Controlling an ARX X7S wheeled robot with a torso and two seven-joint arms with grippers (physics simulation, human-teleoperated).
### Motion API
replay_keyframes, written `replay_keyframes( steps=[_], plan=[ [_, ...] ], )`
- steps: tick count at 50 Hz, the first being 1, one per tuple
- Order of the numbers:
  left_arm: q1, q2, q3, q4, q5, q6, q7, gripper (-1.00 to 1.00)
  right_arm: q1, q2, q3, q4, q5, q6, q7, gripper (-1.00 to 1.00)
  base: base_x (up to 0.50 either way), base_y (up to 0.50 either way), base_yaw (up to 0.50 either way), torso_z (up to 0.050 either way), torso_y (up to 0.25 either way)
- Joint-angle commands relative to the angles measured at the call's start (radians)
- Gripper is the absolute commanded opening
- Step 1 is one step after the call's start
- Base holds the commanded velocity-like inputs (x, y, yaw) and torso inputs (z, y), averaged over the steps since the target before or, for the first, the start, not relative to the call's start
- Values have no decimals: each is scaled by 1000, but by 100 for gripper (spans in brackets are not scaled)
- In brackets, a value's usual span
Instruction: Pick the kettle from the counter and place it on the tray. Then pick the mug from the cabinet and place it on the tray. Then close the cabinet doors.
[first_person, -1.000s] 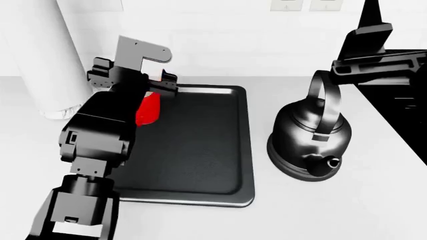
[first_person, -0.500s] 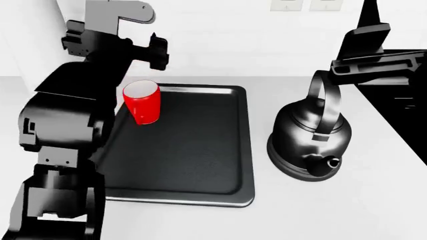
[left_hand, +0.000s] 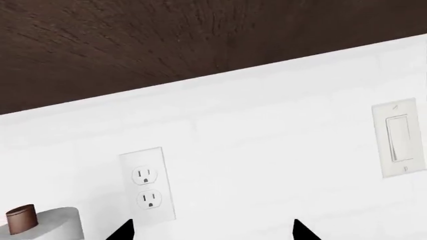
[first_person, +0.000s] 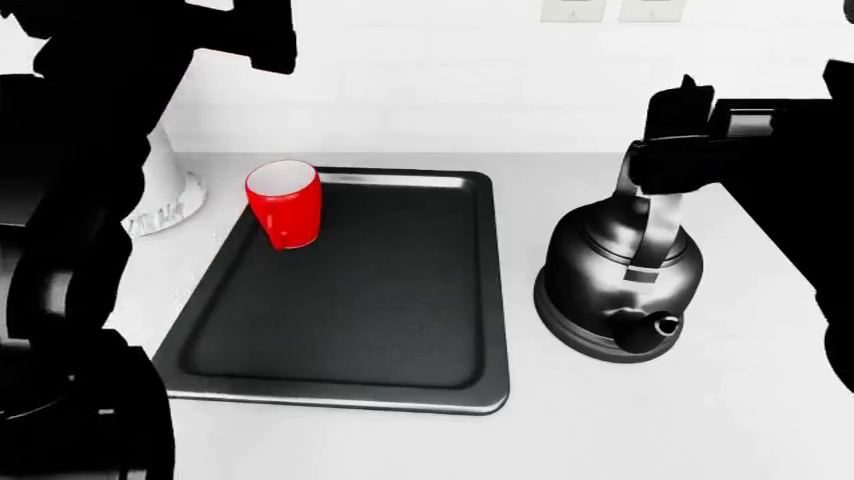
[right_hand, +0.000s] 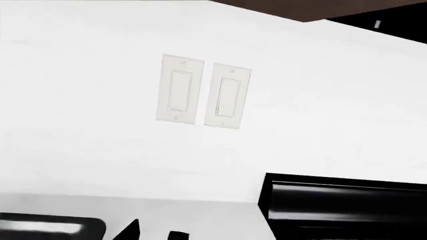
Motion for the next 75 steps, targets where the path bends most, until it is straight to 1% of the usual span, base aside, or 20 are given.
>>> replay_keyframes(
  steps=[1, 15, 27, 49, 65, 66, 75],
  plan=[
    [11, -25, -25, 73, -13, -34, 8, 100, 54, -32, -96, 109, 112, -3, 83, 100, 0, 0, 0, 0, 0],
    [20, -39, -38, 66, -19, -26, 9, 100, 77, -62, -160, 127, 116, -28, 74, 100, 0, 0, 0, 0, 0],
    [36, -44, -49, 77, -25, -33, 6, 100, 38, -59, -181, 135, 71, -50, 40, 100, 0, 0, 0, 0, 0],
    [70, -50, -52, 50, -30, 11, 2, 100, -94, -56, -198, 162, -62, -95, -74, 100, 0, 0, 0, 0, 0],
    [80, -52, -53, 44, -35, 18, -4, 100, -122, -51, -202, 166, -88, -110, -99, 100, 0, 0, 0, 0, 0],
    [82, -52, -54, 45, -36, 17, -4, 100, -122, -51, -203, 166, -88, -110, -97, -100, 0, 0, 0, 0, 0],
    [81, -52, -57, 46, -40, 13, -7, 100, -117, -47, -204, 160, -89, -113, -88, -100, 0, 0, 0, 0, 0]
  ],
)
